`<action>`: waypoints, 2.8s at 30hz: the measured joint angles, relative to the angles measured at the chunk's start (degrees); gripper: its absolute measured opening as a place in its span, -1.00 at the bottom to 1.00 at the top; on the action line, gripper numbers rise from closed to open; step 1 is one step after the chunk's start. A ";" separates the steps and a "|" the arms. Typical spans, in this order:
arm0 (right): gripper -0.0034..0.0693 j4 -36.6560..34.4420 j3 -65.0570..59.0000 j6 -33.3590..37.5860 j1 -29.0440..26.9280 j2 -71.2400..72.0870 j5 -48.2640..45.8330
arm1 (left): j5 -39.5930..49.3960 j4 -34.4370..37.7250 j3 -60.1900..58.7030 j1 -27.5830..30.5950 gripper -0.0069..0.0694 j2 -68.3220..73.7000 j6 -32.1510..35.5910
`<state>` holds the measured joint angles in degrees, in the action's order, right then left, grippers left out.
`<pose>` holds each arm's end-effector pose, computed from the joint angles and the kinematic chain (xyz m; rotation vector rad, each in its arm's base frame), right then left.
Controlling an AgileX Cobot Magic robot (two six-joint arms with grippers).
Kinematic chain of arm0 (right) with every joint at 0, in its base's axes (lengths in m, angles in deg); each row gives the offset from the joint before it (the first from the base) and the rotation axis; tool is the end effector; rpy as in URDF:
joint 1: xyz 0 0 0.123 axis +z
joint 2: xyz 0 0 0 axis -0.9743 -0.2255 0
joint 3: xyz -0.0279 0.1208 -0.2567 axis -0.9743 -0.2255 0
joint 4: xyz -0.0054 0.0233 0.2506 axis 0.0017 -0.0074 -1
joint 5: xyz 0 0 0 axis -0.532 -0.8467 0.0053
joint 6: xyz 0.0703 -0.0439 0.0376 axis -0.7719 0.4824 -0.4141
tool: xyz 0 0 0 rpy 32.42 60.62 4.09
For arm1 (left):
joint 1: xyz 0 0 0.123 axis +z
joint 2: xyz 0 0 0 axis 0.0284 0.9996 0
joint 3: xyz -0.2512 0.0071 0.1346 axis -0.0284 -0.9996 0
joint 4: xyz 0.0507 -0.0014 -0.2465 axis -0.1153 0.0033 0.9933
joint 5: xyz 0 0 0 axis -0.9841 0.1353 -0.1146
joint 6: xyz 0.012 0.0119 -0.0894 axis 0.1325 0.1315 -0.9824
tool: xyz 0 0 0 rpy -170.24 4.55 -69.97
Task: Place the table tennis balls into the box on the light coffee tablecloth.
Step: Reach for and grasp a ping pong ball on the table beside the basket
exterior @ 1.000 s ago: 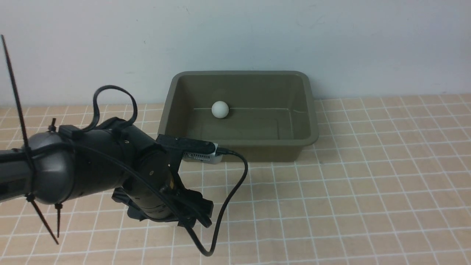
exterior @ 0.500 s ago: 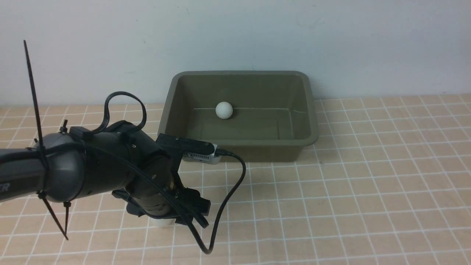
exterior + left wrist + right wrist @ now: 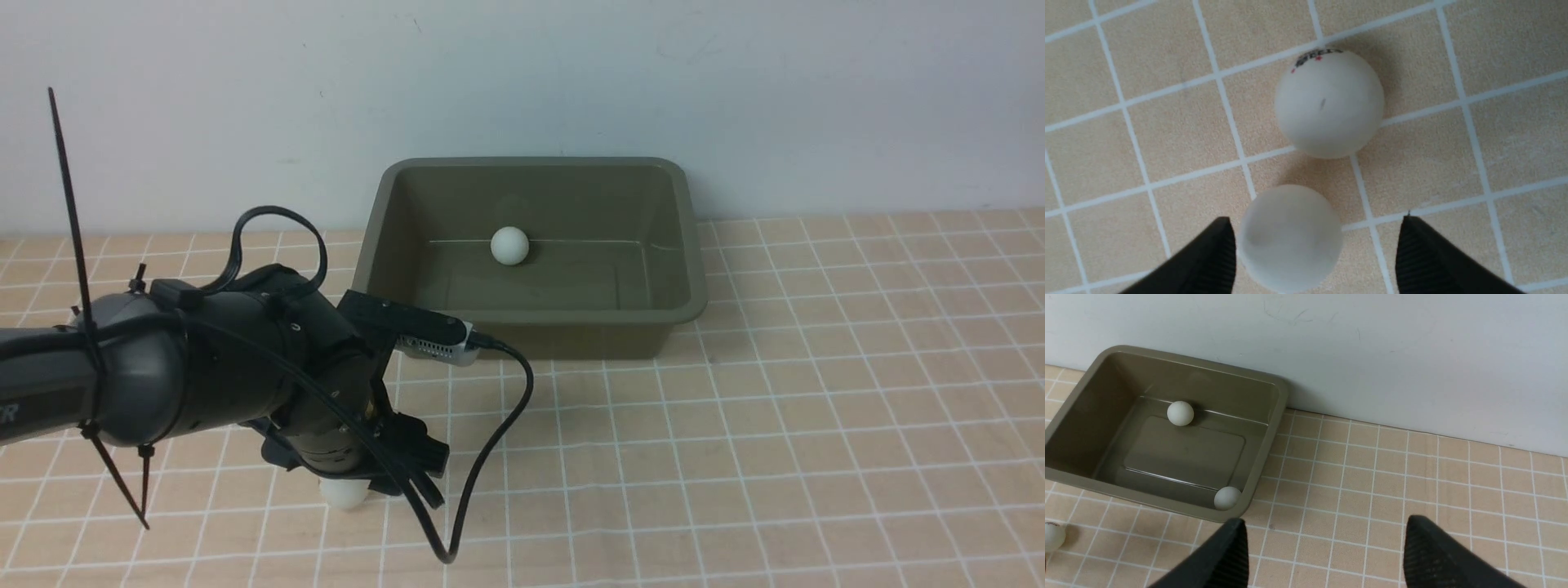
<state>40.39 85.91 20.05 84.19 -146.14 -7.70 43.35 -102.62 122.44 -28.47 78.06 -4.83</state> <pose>0.2289 0.0359 0.4881 -0.2174 2.3175 0.1353 0.2805 -0.1428 0.1705 0.2958 2.7803 0.0784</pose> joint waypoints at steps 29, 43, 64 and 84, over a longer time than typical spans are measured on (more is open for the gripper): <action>0.38 0.00 -0.05 0.00 0.00 0.00 0.00 | 8.02 -0.31 0.00 5.04 0.32 0.00 -0.29; 0.38 0.00 -0.05 0.00 0.00 0.00 0.00 | 8.64 3.64 0.00 7.13 0.32 0.00 3.52; 0.38 0.00 -0.05 0.00 0.00 0.05 0.00 | 12.95 4.34 0.00 15.84 0.27 -10.97 6.17; 0.38 -0.74 -0.05 0.00 0.00 0.05 0.00 | 8.56 25.25 -4.94 36.70 0.21 -15.75 27.50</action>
<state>39.66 85.86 20.05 84.19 -146.10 -7.70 51.92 -77.37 117.50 8.22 62.31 22.67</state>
